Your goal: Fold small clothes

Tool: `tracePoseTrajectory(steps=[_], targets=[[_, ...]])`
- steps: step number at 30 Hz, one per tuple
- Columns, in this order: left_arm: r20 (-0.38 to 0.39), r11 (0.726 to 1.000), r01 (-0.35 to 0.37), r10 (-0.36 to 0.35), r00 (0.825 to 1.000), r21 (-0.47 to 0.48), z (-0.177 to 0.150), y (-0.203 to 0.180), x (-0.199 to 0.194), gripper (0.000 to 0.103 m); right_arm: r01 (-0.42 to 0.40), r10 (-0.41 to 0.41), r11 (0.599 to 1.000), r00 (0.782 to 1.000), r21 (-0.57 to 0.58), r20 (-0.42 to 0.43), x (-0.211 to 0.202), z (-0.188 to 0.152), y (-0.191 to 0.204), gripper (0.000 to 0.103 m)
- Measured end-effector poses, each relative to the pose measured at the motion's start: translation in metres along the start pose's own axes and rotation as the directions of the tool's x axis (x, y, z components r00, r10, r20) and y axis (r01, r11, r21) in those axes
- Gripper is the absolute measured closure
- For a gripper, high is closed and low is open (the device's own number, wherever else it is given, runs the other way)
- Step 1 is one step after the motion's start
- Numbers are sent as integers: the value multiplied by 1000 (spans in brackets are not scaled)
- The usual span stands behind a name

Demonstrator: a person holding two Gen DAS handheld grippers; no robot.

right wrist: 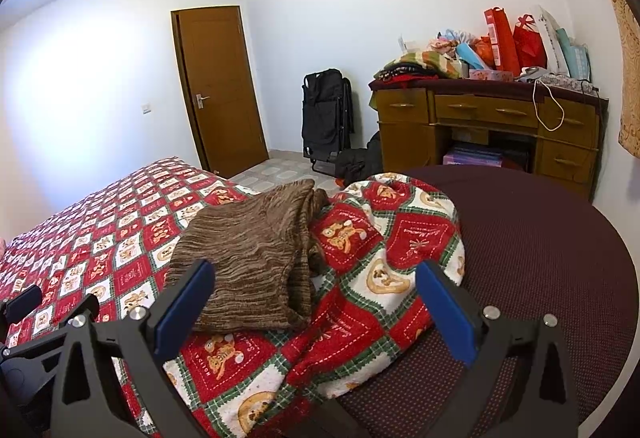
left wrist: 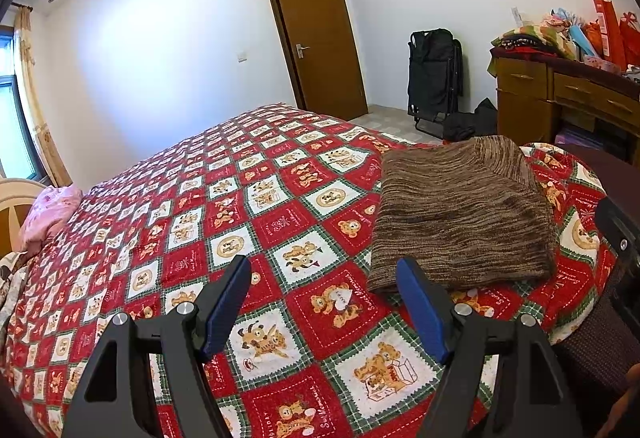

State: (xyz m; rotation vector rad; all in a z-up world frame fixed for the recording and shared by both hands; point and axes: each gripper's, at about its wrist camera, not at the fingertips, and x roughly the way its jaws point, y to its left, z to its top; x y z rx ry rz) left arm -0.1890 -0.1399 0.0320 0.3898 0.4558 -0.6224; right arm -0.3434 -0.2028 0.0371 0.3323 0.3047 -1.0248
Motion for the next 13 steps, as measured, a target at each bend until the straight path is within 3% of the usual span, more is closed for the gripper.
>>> tracePoseTrajectory(steps=[8, 13], targets=[[69, 1000, 15, -14, 997, -6, 2, 2, -10, 27, 6, -6, 1000, 1000, -5, 7, -5, 2, 2, 0], [74, 1000, 13, -13, 997, -10, 4, 3, -11, 27, 7, -7, 1000, 1000, 0, -3, -3, 1, 2, 0]])
